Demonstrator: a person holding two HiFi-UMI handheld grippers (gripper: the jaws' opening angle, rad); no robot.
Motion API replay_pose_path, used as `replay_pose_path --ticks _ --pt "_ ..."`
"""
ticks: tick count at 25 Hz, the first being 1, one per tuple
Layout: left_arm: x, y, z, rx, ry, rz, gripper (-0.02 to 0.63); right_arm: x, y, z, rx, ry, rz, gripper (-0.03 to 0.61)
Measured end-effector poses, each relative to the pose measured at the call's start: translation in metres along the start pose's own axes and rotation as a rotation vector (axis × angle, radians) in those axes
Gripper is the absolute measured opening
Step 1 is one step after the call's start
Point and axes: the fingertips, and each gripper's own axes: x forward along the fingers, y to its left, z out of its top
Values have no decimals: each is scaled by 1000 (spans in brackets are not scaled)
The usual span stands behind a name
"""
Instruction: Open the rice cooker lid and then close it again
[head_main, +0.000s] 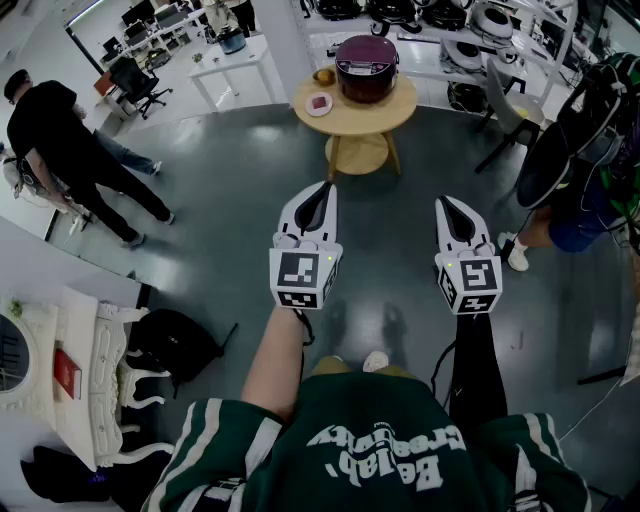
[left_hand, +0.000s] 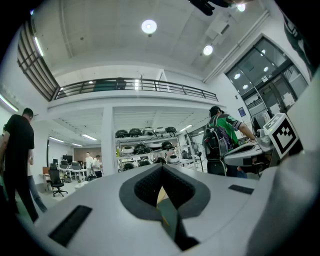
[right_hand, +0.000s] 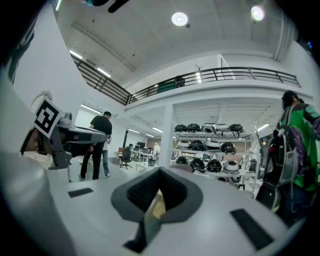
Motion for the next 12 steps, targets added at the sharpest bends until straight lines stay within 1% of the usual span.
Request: replay_pose_path --ticks 6,12 --pt "-10 10 -6 40 -2 37 -2 -3 5 -7 37 1 -2 3" --pt "-13 13 -10 31 0 61 -2 0 6 -13 51 8 -14 5"
